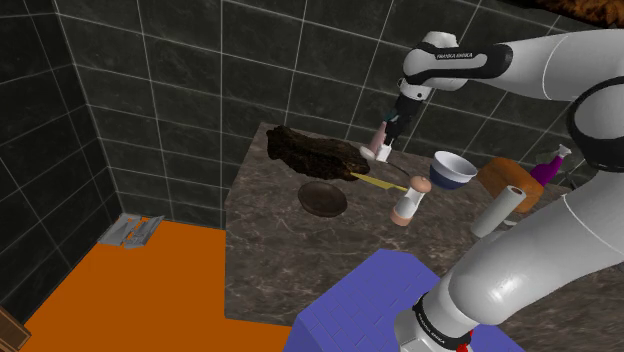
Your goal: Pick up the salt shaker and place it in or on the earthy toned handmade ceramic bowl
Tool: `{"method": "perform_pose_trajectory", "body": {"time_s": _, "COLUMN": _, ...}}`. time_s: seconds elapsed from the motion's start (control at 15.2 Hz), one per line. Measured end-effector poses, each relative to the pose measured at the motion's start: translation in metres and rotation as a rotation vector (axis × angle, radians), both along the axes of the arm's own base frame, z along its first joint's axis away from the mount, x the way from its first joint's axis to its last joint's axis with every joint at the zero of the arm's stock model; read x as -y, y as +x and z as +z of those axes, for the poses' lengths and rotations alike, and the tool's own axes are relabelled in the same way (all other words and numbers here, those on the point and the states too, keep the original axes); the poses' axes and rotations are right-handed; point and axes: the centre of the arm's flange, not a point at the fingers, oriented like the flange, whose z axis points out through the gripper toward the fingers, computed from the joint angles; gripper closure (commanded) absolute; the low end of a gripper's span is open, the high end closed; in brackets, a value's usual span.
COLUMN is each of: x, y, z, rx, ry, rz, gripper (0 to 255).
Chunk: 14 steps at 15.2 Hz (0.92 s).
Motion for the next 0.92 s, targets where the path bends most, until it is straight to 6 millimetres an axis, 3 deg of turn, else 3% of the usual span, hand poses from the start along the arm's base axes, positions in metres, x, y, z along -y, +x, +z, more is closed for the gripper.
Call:
{"method": "perform_pose_trajectory", "body": {"time_s": 0.59, "x": -0.122, "y": 0.006, "z": 0.006, "rx": 0.000, "ry": -0.001, "rz": 0.001, "gripper": 255}}
{"method": "perform_pose_trajectory", "body": {"time_s": 0.92, "x": -0.187, "y": 0.011, "z": 0.021, "rx": 0.001, "ry": -0.001, "rz": 0.001, "gripper": 255}}
